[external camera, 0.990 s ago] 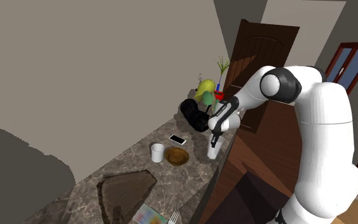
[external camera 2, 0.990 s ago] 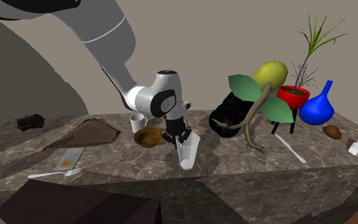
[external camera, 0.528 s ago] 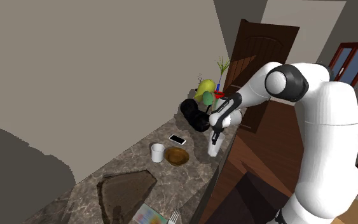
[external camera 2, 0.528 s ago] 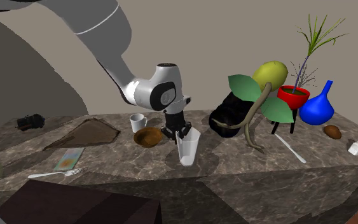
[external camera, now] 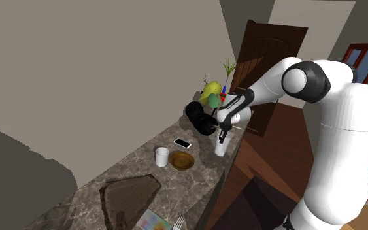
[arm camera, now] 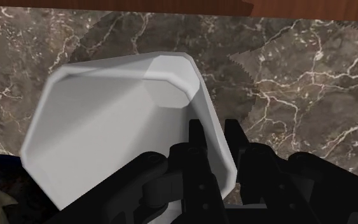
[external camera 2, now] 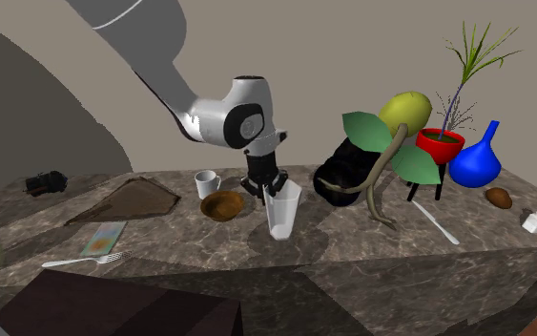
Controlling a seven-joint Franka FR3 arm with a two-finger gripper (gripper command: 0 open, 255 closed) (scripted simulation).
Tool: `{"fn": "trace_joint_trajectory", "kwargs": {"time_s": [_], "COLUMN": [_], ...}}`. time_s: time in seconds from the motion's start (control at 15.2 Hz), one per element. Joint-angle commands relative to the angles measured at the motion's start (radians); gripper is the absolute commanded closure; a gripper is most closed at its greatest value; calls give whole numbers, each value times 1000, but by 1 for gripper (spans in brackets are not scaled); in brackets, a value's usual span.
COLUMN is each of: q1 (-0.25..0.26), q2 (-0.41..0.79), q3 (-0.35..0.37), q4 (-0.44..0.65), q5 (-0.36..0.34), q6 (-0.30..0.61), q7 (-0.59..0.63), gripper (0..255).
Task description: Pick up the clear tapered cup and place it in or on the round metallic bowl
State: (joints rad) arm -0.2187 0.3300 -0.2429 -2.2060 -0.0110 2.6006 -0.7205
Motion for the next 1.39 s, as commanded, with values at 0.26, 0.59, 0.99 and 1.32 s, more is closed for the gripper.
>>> {"fn": "trace_joint_trajectory", "kwargs": {"time_s": [0.26,0.59,0.99,1.32], "q1": [8,29,121,190], "q2": [-68,-111,-113,-91], "q3": [-12,-10,34,73], "q4": [5,18,71,147], "q5": [-20,-38,-62,-72], "q6": [-71,-128,-194,-257], "q7": [8,39,189,300], "gripper": [255,255,255,255]}}
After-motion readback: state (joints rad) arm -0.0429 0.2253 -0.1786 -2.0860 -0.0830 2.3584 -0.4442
